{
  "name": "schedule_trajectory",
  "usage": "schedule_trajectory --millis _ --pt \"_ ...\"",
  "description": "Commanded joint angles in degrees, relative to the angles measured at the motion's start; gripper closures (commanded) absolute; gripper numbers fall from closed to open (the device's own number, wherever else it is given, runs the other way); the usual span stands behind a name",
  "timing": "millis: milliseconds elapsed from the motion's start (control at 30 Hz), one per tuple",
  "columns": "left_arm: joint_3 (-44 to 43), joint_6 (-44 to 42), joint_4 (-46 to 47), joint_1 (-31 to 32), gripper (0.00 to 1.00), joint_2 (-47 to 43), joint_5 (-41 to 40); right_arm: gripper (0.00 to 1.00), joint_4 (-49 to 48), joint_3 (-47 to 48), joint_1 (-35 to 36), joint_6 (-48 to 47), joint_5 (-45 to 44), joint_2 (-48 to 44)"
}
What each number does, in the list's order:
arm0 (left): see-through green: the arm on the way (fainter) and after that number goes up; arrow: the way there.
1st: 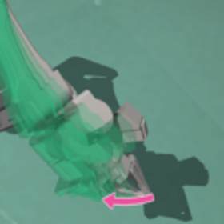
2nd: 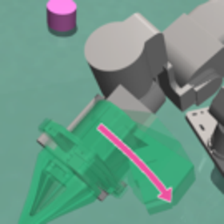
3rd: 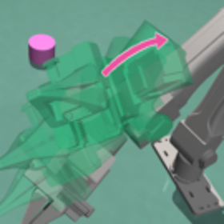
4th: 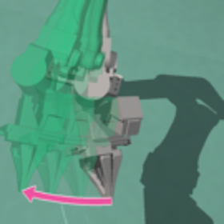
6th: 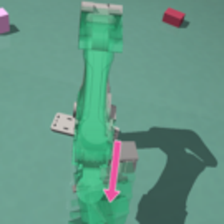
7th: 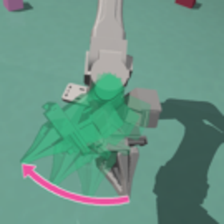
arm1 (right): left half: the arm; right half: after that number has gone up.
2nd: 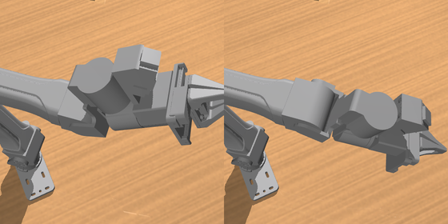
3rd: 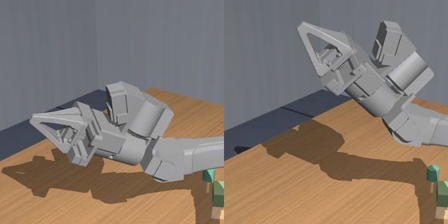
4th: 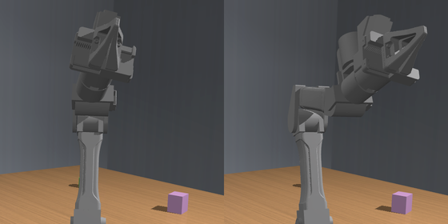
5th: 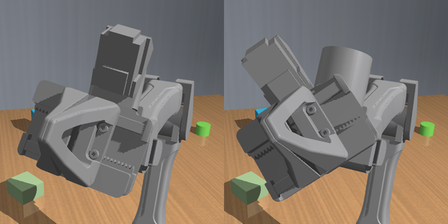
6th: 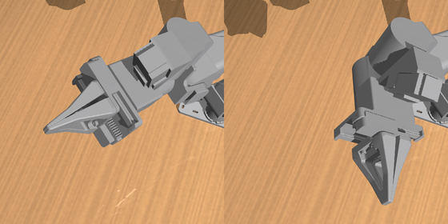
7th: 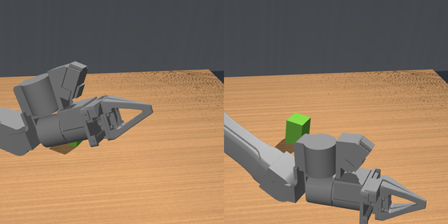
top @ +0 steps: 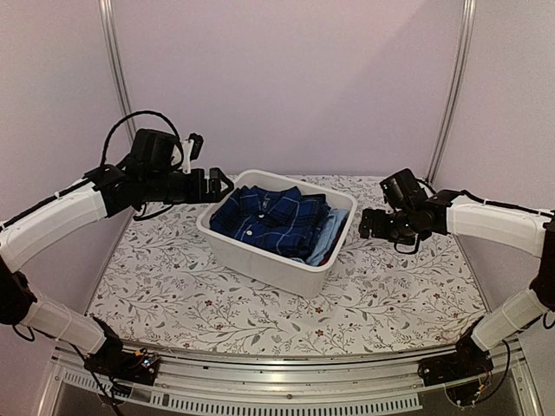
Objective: Fold and stack the long sleeve shirts
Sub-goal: Move the bin to the corner of the board.
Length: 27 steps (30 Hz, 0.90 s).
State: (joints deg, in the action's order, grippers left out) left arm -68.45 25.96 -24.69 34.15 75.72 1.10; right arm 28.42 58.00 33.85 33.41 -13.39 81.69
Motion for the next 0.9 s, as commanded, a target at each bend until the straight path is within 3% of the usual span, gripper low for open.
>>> schedule_trajectory --millis 0,133,367,700,867 --pt "-0.7 -0.8 0.7 0.0 0.00 -1.0 0.7 0.01 -7.1 0.9 -1.9 -1.6 1.5 5.7" --pt "-2.1 -1.0 -0.6 0.0 0.00 -1.3 1.0 0.01 -11.0 5.7 -6.2 -3.4 6.4 12.8" --pt "-2.9 -1.2 -2.1 0.1 0.00 -3.8 -0.8 0.01 -11.5 17.6 -5.1 -7.4 14.9 24.1" --pt "-3.2 -0.1 -2.6 0.1 0.00 -4.7 0.7 0.01 -7.6 38.7 7.0 -6.6 17.3 40.3" --pt "-1.7 1.5 -1.4 0.8 0.00 -5.3 3.5 0.01 -7.0 44.9 13.2 -4.4 17.9 45.9"
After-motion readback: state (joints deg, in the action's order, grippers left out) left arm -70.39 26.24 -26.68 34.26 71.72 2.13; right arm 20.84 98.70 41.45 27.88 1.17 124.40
